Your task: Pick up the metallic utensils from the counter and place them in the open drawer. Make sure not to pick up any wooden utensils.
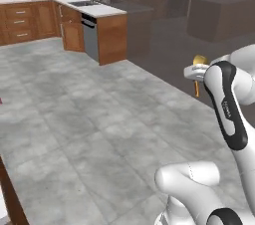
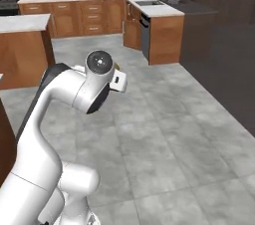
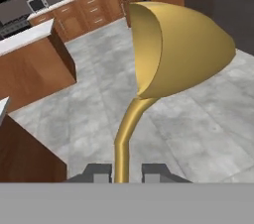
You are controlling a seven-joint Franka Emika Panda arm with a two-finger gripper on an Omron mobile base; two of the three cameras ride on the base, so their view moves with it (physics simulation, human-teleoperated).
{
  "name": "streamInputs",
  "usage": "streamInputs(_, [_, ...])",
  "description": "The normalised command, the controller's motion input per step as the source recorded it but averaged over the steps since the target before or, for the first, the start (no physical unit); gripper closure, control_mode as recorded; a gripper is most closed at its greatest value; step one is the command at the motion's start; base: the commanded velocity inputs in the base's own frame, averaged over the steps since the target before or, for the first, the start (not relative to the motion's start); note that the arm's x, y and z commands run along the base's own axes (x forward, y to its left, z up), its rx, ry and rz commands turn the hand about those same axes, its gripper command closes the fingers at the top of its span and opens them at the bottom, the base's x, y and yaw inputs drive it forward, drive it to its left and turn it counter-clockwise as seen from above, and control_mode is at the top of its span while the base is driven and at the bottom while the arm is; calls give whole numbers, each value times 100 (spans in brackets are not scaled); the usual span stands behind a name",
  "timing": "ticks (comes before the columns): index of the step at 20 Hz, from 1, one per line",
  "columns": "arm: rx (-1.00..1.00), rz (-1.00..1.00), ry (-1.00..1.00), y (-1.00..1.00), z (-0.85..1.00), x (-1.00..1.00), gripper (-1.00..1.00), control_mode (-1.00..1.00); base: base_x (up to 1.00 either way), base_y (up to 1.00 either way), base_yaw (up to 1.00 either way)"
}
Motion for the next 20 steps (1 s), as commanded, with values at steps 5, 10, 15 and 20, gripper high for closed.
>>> streamInputs(5, [0,0,0,0,0,0,100,100,100,20,15])
streamInputs(10, [0,0,0,0,0,0,100,100,100,11,13])
streamInputs(15, [0,0,0,0,0,0,100,100,100,11,14])
streamInputs(20, [0,0,0,0,0,0,100,100,100,10,14])
